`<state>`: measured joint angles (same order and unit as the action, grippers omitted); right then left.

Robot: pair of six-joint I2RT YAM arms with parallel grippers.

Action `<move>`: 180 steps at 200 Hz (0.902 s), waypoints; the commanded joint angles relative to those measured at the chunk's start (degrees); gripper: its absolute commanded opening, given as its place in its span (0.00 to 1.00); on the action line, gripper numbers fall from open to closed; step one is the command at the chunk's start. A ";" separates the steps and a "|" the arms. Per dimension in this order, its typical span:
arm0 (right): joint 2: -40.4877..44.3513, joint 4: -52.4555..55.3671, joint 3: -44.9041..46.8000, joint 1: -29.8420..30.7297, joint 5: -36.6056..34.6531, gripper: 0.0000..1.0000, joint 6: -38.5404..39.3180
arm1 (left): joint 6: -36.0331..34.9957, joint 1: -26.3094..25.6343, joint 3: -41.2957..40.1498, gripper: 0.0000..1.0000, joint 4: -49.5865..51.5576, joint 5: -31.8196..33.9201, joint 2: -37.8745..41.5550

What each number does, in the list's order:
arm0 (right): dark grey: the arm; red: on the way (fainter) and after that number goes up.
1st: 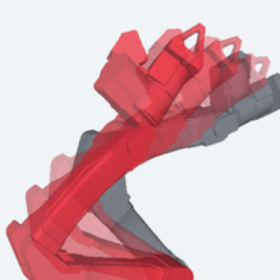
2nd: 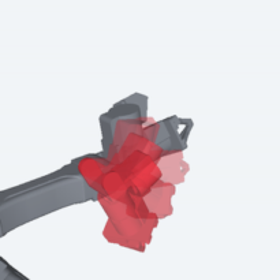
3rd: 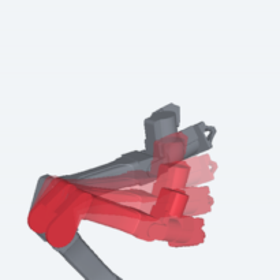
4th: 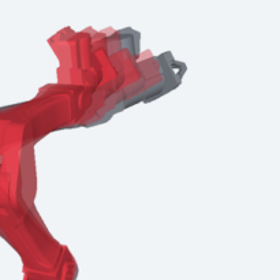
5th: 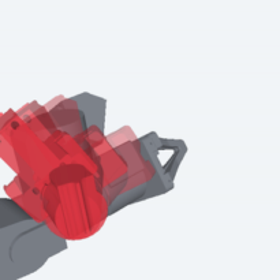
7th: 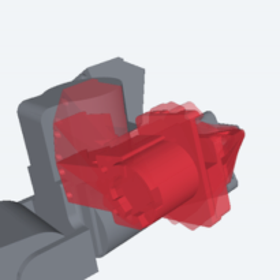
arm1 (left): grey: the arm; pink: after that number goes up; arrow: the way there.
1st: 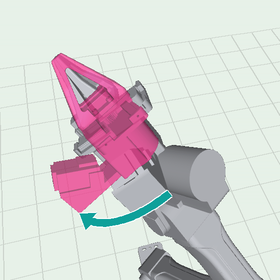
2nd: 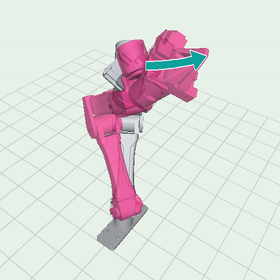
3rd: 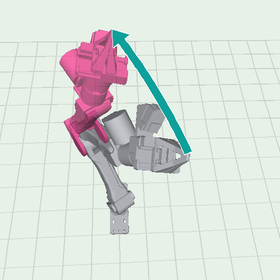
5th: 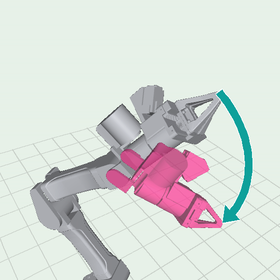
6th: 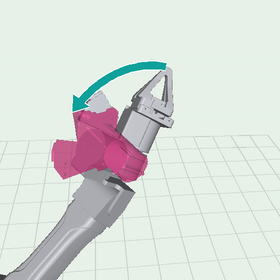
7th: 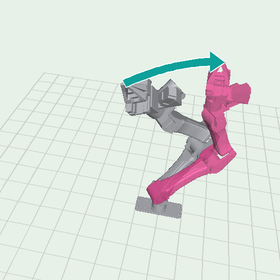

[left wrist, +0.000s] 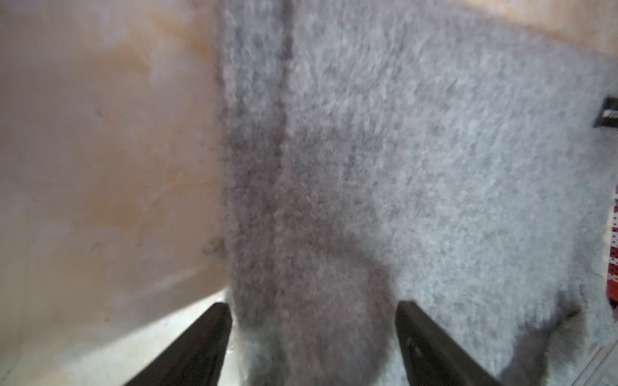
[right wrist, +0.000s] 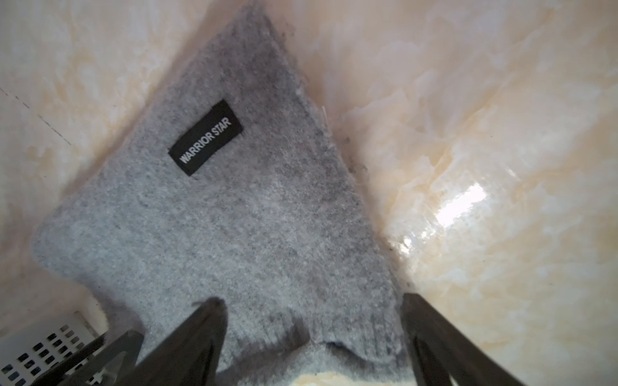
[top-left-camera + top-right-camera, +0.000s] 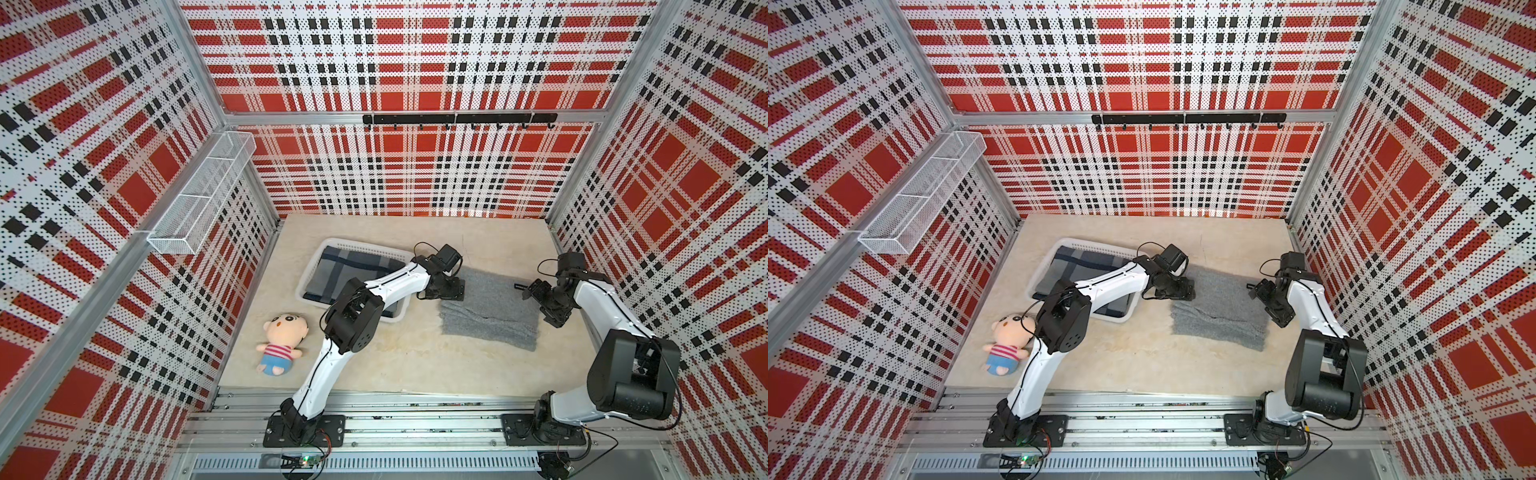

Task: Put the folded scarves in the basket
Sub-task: Adjust the scarf at the center of the board, then pick up the scarf at the center of the board.

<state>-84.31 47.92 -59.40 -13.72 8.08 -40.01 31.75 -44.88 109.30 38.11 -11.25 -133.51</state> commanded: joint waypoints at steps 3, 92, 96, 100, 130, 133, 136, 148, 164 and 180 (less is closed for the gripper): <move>0.57 -1.77 0.40 -1.20 -0.10 0.89 0.24 | 0.03 -0.29 1.02 0.80 0.74 -2.97 -1.88; -3.89 -6.14 6.75 -3.62 8.66 0.85 0.93 | 1.08 0.72 1.32 0.44 0.58 -3.28 -3.85; -3.78 -6.32 7.44 -3.60 9.09 0.84 0.85 | 1.20 0.95 1.23 0.44 0.34 -3.30 -3.80; -3.76 -6.47 7.80 -3.60 9.37 0.84 0.87 | 1.30 1.13 1.08 0.43 0.04 -3.52 -3.77; -6.10 -7.38 10.50 -3.60 12.23 0.82 1.14 | 1.67 1.82 1.09 0.46 -1.50 -6.06 -4.07; -6.52 -7.40 10.72 -3.52 12.36 0.81 1.12 | 1.66 1.74 1.17 0.46 -1.54 -6.41 -4.18; -6.78 -7.40 10.84 -3.47 12.42 0.81 1.16 | 1.65 1.66 1.30 0.46 -1.62 -6.75 -4.27; -7.64 -7.80 11.06 -3.03 12.80 0.80 1.10 | 1.49 1.47 1.63 0.46 -1.70 -7.83 -4.62; -8.46 -7.85 10.45 -1.87 12.78 0.78 1.37 | 1.41 1.22 1.77 0.45 -1.67 -8.68 -4.90; -8.70 -7.82 10.27 -0.52 12.96 0.74 1.19 | 1.49 1.20 1.75 0.45 -1.87 -9.31 -4.85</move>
<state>-90.67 41.08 -49.56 -16.32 19.81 -39.29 33.19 -43.42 110.08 36.71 -18.70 -136.16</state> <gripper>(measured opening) 0.769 0.454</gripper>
